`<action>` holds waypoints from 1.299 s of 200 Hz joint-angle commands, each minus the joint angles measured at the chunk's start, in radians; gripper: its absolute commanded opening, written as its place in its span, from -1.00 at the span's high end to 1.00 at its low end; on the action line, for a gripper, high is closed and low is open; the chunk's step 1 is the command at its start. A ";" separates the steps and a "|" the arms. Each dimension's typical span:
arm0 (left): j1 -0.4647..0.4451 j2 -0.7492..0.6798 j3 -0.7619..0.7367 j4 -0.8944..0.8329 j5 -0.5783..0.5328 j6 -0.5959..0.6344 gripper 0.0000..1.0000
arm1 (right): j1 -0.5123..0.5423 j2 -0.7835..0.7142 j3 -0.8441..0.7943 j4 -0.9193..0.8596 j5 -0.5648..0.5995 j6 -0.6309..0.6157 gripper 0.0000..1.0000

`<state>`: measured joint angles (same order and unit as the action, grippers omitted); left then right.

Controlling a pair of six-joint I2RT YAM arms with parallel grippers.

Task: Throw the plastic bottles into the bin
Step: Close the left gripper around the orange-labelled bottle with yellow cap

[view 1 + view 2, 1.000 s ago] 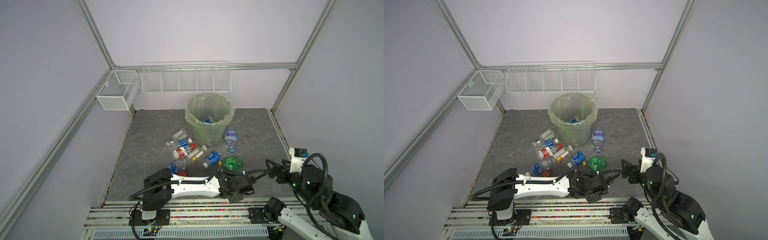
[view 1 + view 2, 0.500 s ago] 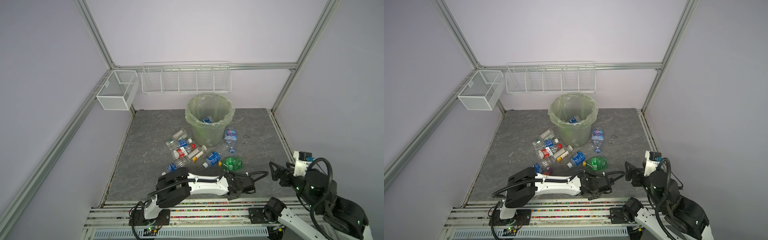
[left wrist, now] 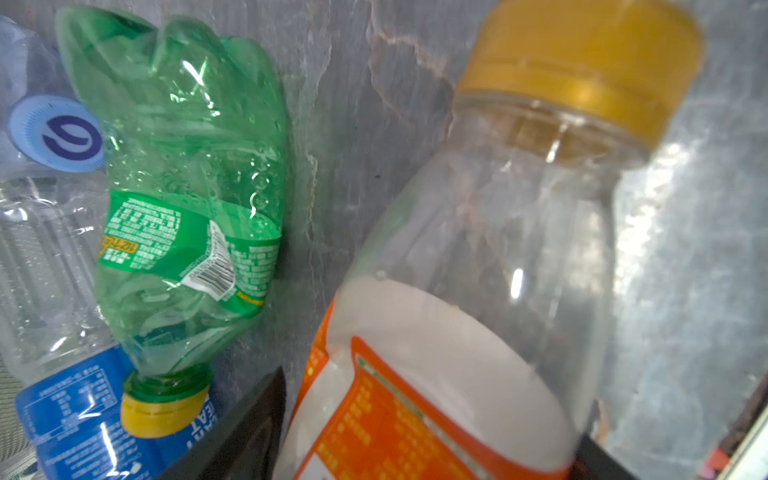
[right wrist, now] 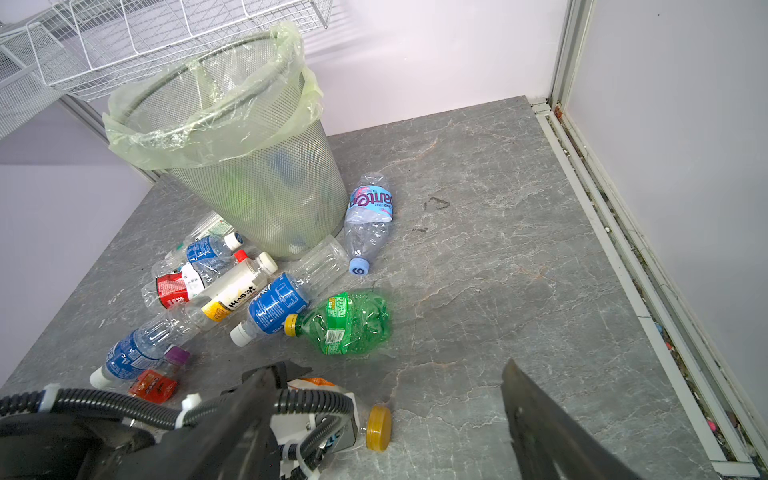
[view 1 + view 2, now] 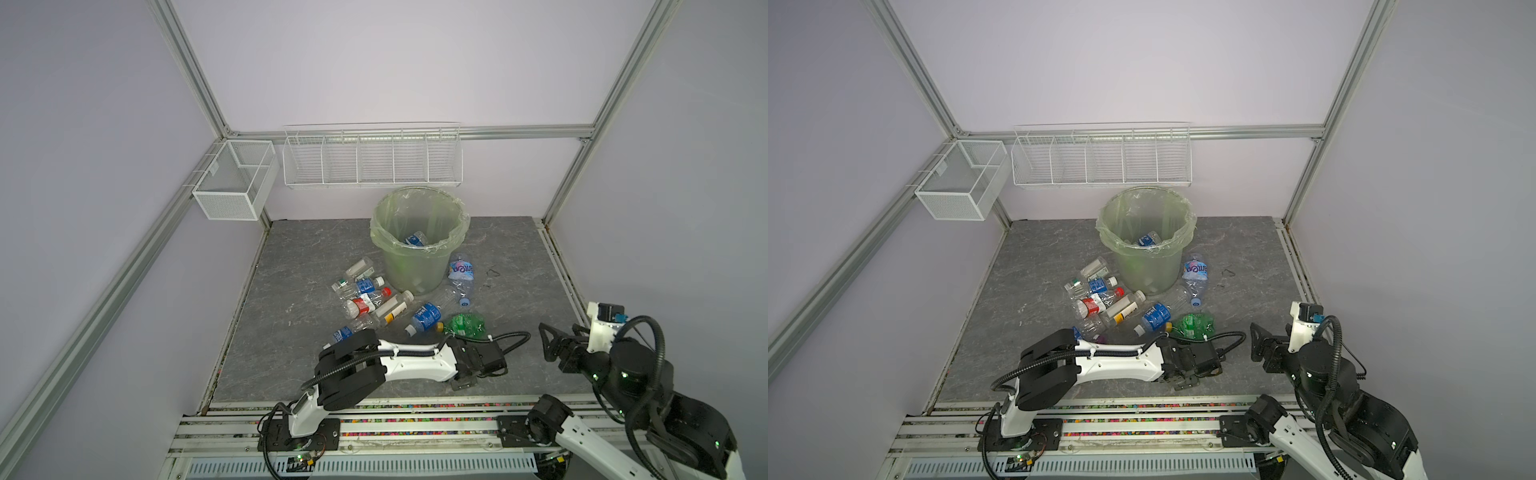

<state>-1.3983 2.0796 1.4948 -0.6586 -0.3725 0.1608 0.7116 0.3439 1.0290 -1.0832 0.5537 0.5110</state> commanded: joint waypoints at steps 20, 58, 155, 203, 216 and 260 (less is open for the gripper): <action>0.015 0.043 0.029 -0.042 0.053 0.022 -0.41 | 0.003 -0.009 -0.014 0.004 0.013 0.022 -0.77; 0.020 0.050 0.029 -0.050 0.077 0.023 -0.15 | 0.002 -0.014 -0.015 0.002 0.016 0.023 -0.76; 0.035 -0.033 0.005 -0.042 0.136 0.000 0.23 | 0.003 -0.014 -0.015 0.004 0.019 0.022 -0.76; 0.041 -0.131 -0.028 -0.018 0.145 -0.017 0.29 | 0.002 -0.014 -0.009 0.006 0.026 0.017 -0.76; 0.044 -0.161 -0.035 -0.014 0.144 -0.022 0.30 | 0.002 -0.013 -0.007 0.005 0.028 0.016 -0.76; 0.047 -0.257 -0.053 -0.008 0.139 -0.038 0.31 | 0.003 -0.016 -0.012 0.003 0.031 0.018 -0.77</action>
<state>-1.3582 1.8790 1.4563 -0.6739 -0.2379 0.1417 0.7116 0.3439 1.0264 -1.0832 0.5613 0.5167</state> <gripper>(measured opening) 0.362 0.883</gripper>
